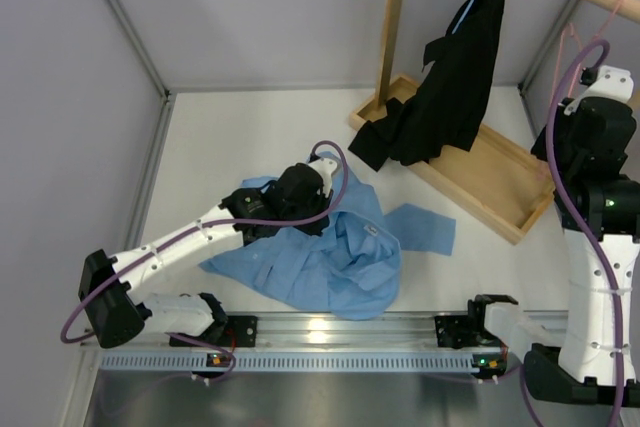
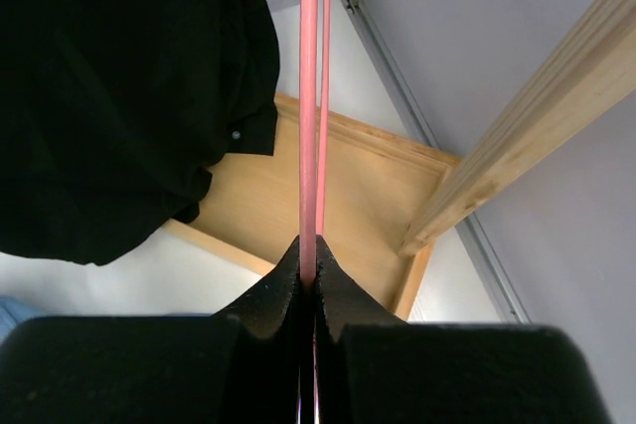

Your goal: Place the shirt on the hanger

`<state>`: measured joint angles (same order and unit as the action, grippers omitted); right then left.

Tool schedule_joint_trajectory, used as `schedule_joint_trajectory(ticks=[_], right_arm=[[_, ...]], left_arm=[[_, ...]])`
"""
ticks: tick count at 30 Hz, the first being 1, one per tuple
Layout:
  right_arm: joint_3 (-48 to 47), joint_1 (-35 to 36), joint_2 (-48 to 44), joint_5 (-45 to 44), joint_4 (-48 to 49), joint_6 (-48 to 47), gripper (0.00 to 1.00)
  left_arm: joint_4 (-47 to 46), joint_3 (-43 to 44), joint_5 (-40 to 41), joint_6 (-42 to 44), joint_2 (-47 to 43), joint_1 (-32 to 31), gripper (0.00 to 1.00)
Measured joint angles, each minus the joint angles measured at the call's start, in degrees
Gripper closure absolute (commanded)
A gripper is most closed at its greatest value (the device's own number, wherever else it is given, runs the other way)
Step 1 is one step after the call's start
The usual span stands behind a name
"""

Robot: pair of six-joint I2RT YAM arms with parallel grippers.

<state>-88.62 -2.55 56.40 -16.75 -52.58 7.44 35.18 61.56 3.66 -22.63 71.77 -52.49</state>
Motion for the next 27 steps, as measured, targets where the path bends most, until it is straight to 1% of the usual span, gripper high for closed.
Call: schedule_joint_trajectory(ticks=[18, 27], right_arm=[[-5.3, 0.1, -0.3, 7.4, 3.5, -3.4, 1.00], [-5.5, 0.7, -4.0, 12.7, 3.8, -4.3, 1.00]], left_arm=[[-1.4, -1.3, 0.4, -1.0, 0.0, 0.0, 1.00], [-1.8, -1.5, 2.0, -2.1, -0.4, 0.0, 1.00]])
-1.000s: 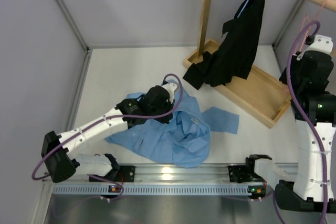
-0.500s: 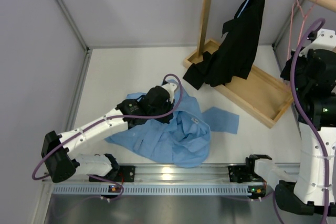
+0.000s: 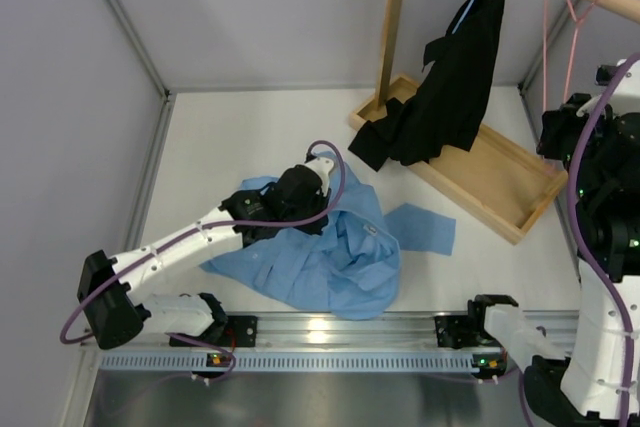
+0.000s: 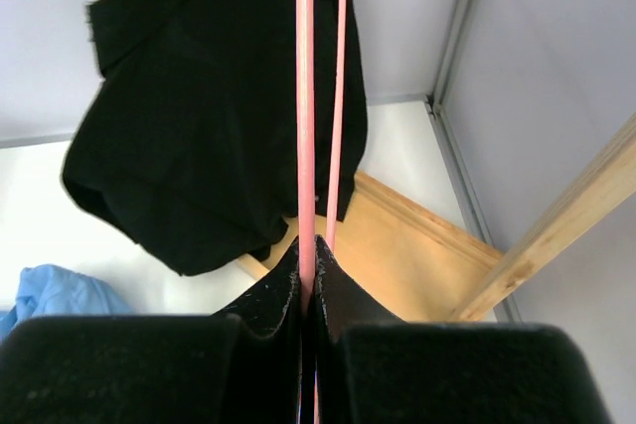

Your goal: Place the shirt on the hanger

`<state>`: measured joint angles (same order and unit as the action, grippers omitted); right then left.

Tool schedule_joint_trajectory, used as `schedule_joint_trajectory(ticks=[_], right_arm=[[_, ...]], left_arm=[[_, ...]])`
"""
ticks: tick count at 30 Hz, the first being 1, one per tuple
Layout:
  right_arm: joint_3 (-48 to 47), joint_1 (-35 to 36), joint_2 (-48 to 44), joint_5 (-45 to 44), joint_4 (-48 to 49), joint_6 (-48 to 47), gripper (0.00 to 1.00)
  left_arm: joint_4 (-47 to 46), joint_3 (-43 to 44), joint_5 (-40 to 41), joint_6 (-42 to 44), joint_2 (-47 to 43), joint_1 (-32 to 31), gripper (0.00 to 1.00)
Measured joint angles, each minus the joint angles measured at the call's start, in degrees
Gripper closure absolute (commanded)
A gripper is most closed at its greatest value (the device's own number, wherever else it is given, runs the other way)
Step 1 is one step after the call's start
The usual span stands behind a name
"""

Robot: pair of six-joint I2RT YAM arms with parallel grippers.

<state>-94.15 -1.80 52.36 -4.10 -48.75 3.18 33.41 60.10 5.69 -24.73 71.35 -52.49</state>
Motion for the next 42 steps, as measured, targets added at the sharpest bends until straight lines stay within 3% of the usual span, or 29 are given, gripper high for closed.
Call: schedule_joint_trajectory(ticks=[8, 16, 23, 31, 42], right_arm=[[6.1, 0.9, -7.1, 6.1, 0.3, -0.2, 1.00], [11.2, 12.4, -17.2, 12.9, -6.8, -0.8, 1.00], [16.5, 20.7, -26.8, 26.3, -13.9, -1.2, 1.00], [27.1, 22.1, -28.9, 36.5, -15.3, 0.1, 1.00], [33.6, 22.1, -30.2, 40.2, -15.7, 3.4, 1.00]], left_arm=[[-0.1, 0.0, 4.6, -2.6, -2.5, 0.0, 1.00], [-0.6, 0.0, 11.5, -6.7, -3.8, 0.3, 1.00], [-0.8, 2.7, 12.8, -9.9, -2.5, 5.8, 1.00], [-1.0, 8.2, 10.5, -10.8, 1.6, 8.5, 1.00], [-1.5, 12.2, 7.6, -11.2, 6.7, 10.4, 1.00]])
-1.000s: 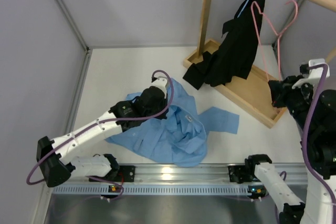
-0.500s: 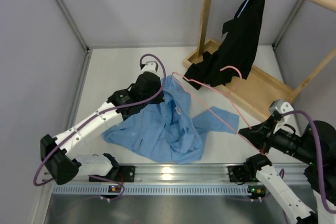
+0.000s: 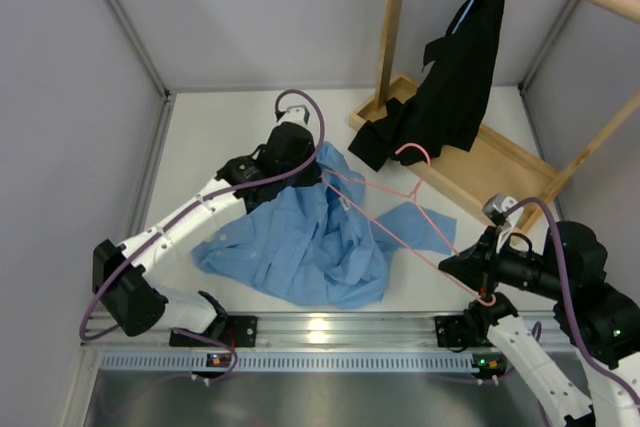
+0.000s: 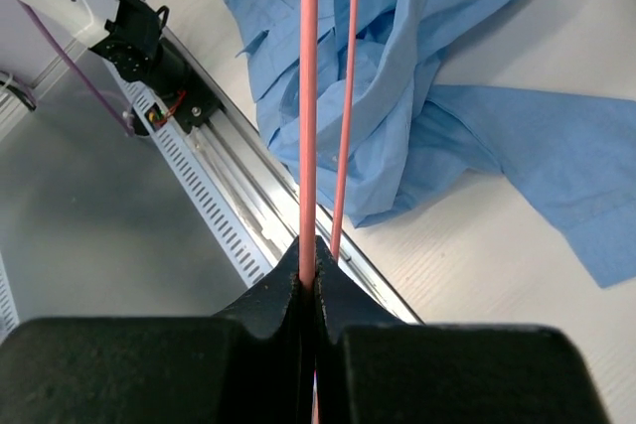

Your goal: Place the shirt on the hanger

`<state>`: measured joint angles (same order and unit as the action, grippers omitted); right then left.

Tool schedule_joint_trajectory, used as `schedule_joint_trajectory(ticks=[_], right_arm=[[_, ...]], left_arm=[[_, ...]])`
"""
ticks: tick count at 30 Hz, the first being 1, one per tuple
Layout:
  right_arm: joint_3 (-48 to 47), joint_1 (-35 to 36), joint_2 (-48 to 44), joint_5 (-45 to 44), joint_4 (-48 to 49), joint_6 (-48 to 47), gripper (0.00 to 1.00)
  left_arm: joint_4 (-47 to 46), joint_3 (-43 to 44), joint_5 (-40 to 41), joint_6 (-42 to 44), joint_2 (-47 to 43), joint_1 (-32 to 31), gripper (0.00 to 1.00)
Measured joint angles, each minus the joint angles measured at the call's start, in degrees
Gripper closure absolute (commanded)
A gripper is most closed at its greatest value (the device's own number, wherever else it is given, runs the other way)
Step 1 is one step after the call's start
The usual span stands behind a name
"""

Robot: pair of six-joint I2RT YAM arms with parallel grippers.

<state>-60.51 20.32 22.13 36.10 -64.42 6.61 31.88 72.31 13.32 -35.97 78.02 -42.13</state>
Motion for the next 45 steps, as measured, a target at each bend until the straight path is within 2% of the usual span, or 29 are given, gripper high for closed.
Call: schedule_joint_trajectory(ticks=[10, 21, 26, 33, 38, 42, 45], right_arm=[[3.0, 0.2, 0.6, -3.9, -0.2, 1.6, 1.00], [4.9, 0.2, 7.3, -3.4, 4.3, 4.8, 1.00], [9.2, 0.2, 8.5, 1.8, 13.6, 9.2, 1.00], [14.5, 1.0, 13.7, 8.3, 33.3, 16.7, 1.00], [17.2, 6.9, 18.1, 10.1, 49.0, 19.5, 1.00], [17.2, 12.6, 22.9, 9.7, 55.3, 16.3, 1.00], [17.7, 13.7, 23.9, 8.7, 57.4, 13.7, 1.00]], left_arm=[[-2.3, 0.3, -6.8, -0.5, 0.3, 0.5, 1.00], [-4.9, -1.7, -23.8, -0.3, -1.8, 0.3, 1.00], [-4.7, -1.6, -28.4, 1.3, -4.6, -0.3, 1.00], [-2.7, 3.6, -30.8, 4.2, -7.5, -1.0, 1.00], [0.1, 8.3, -31.3, 5.7, -8.1, -1.2, 1.00], [6.4, 15.0, -26.9, 8.0, -7.4, -1.4, 1.00], [10.8, 18.4, -21.9, 9.7, -7.2, -1.9, 1.00]])
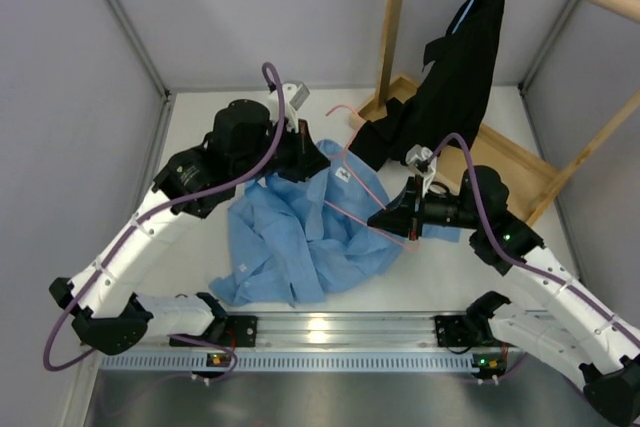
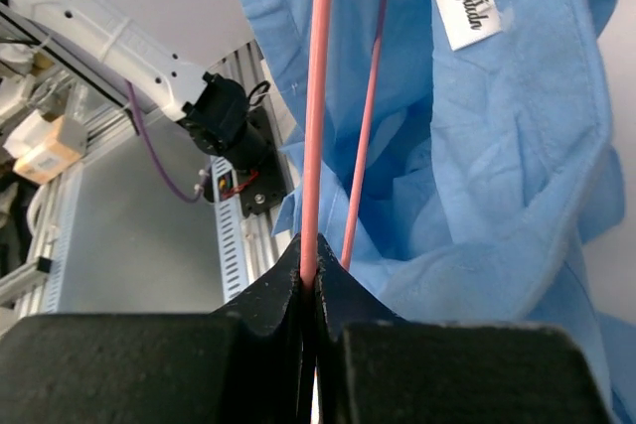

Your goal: Place the shirt on the hanger

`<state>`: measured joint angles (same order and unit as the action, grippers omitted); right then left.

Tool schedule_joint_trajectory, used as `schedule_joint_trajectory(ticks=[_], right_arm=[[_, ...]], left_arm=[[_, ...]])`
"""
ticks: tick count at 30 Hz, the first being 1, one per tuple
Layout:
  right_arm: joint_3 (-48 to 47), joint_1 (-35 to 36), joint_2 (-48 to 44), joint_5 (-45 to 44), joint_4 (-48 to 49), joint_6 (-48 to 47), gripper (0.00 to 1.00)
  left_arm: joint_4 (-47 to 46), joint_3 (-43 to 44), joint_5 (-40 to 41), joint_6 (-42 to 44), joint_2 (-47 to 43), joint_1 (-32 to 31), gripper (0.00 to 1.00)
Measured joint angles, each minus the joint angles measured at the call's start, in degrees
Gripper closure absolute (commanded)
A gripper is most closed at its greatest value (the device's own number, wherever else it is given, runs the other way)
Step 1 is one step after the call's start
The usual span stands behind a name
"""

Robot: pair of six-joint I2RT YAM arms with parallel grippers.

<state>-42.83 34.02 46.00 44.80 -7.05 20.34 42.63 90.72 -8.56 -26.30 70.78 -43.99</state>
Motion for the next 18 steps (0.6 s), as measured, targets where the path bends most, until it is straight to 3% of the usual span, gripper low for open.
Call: schedule_joint_trajectory(ticks=[4, 11, 18], right_arm=[[2.1, 0.1, -0.7, -1.2, 2.9, -1.6, 1.00], [3.0, 0.7, 0.5, -3.4, 8.0, 0.7, 1.00], [6.7, 3.5, 0.0, -5.4, 17.4, 3.0, 1.00]], left_arm=[[3.6, 1.0, 3.5, 2.4, 0.1, 0.0, 1.00], [4.7, 1.3, -1.0, 5.3, 2.2, 0.0, 1.00], [7.0, 4.6, 1.2, 6.4, 3.8, -0.4, 1.00]])
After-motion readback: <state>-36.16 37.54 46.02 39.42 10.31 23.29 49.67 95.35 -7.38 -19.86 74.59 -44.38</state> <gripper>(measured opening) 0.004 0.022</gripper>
